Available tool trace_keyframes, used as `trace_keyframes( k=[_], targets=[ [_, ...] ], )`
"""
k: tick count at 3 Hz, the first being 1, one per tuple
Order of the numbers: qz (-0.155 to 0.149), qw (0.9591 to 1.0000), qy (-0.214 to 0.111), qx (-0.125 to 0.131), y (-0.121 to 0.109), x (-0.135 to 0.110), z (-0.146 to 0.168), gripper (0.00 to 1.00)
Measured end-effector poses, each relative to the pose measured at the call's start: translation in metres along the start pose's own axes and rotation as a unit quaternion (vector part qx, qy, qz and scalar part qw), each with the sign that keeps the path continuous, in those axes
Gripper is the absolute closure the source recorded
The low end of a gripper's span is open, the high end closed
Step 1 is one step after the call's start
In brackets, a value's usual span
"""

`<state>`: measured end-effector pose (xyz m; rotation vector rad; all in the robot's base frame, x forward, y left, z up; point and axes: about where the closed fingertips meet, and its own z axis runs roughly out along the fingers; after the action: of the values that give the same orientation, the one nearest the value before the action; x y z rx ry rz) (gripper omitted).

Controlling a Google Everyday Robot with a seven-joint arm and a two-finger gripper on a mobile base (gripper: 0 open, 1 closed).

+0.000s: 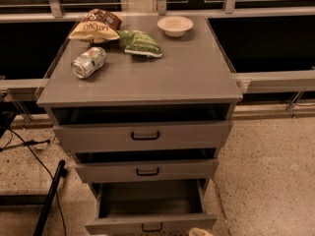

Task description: Close bottom drawer

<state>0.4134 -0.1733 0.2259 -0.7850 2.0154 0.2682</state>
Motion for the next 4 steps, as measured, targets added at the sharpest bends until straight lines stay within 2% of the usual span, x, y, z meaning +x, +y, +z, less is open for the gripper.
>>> trace_keyframes(
  k=[1,2,4],
  targets=[
    [-0.056,0.9961,0.040,-0.055,0.003,0.019,0.028,1.00],
    [-0.056,0.9961,0.040,-0.055,0.003,0.019,0.028,1.00],
    [-0.085,0.9941,0.034,-0.059,0.011,0.030,0.039,1.00]
  ],
)
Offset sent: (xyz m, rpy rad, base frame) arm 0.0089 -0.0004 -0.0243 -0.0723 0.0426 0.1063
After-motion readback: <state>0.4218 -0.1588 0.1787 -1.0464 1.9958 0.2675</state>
